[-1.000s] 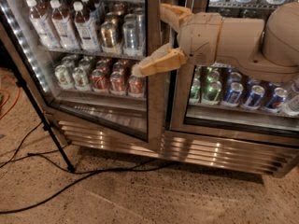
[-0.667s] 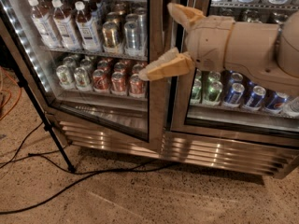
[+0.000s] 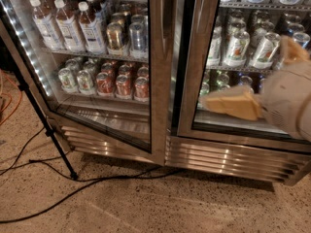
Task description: Open left fridge door
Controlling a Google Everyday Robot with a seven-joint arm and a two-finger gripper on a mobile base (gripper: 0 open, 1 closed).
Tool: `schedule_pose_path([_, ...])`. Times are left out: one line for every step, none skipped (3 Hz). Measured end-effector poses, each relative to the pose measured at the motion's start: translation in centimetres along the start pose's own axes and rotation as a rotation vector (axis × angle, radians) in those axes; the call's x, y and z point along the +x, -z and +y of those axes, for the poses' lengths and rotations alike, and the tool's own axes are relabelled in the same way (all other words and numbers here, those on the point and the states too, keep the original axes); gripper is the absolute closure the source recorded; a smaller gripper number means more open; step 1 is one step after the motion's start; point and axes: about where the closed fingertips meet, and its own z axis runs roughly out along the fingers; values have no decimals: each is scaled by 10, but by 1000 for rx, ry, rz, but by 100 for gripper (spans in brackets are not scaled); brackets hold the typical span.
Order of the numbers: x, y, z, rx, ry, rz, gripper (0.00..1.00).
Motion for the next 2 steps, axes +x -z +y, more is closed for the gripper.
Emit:
schedule_pose_path([36,43,-24,168,-47,109,0])
schedule_pose_path([35,42,-23,166,-45,108,19])
